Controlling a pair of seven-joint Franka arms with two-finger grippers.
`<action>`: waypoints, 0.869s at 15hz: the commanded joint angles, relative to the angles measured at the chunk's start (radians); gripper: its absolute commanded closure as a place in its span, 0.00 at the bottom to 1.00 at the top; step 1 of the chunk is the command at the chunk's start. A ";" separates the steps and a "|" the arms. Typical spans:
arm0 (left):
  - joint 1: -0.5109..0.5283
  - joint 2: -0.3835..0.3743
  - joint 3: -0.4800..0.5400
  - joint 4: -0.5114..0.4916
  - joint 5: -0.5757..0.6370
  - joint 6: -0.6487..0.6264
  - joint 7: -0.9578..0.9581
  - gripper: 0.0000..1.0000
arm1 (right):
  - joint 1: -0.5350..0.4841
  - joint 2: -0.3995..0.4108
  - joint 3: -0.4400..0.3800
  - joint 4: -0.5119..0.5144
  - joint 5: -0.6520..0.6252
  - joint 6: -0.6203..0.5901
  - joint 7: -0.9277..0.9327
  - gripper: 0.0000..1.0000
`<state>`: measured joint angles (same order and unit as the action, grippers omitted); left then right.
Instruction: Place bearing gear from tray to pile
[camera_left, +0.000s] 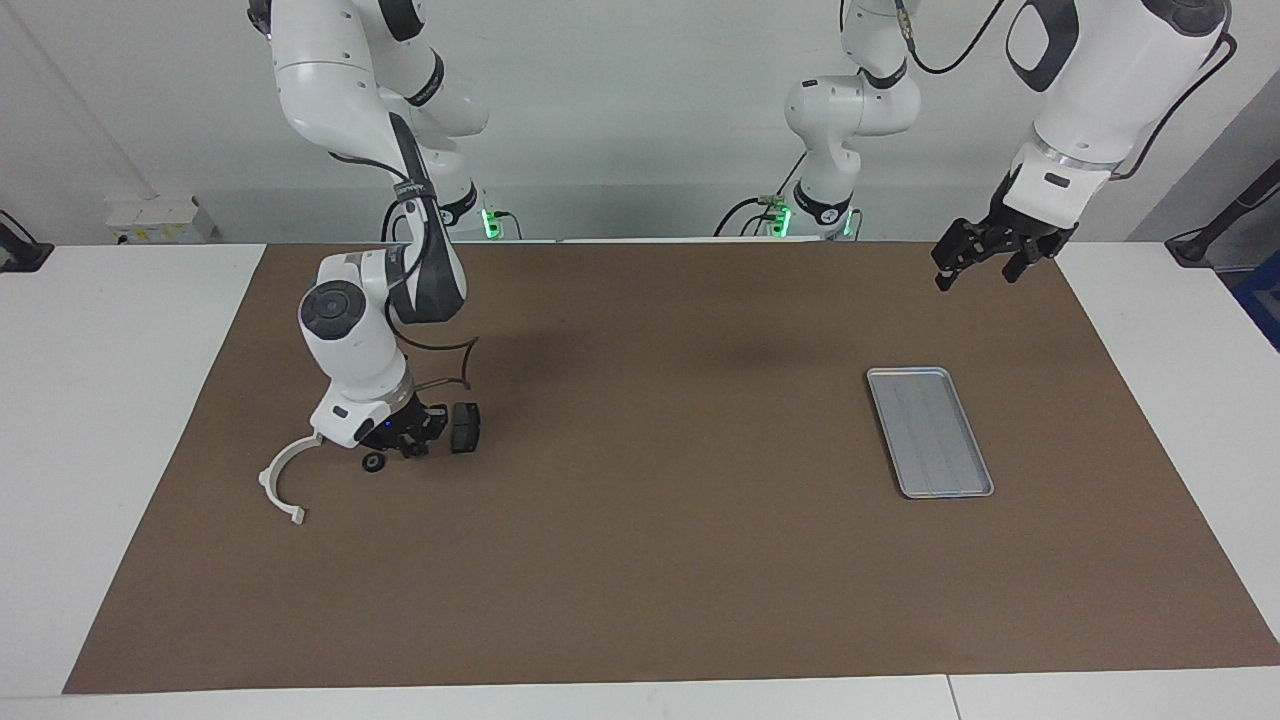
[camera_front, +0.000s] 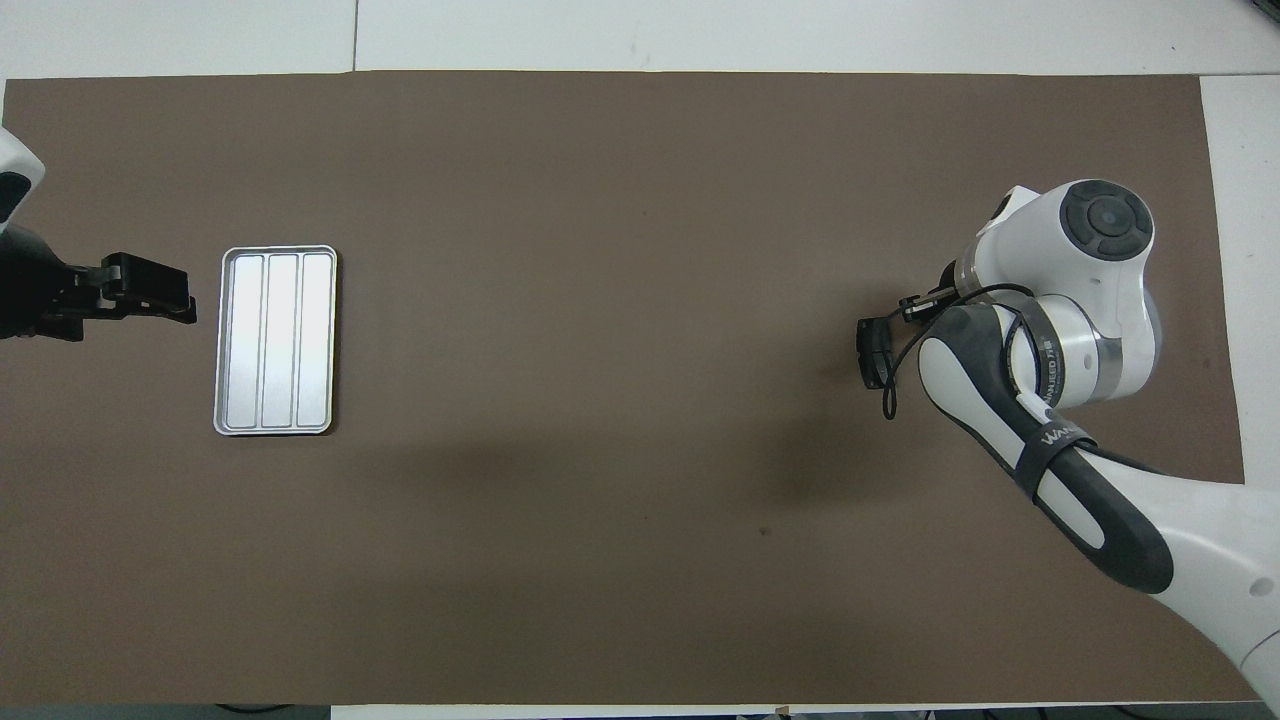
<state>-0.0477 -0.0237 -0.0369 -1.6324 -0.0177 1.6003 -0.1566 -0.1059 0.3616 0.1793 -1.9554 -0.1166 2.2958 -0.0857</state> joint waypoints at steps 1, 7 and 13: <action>-0.006 -0.032 0.008 -0.034 0.002 0.013 0.009 0.00 | -0.017 -0.003 0.011 -0.010 0.015 0.017 -0.028 1.00; -0.006 -0.032 0.008 -0.034 0.002 0.013 0.009 0.00 | -0.017 0.007 0.011 -0.008 0.015 0.028 -0.025 1.00; -0.006 -0.032 0.008 -0.034 0.002 0.013 0.009 0.00 | -0.015 0.014 0.011 -0.008 0.015 0.031 -0.023 1.00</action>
<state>-0.0477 -0.0237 -0.0369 -1.6324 -0.0177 1.6003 -0.1566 -0.1060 0.3709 0.1793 -1.9558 -0.1166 2.2997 -0.0857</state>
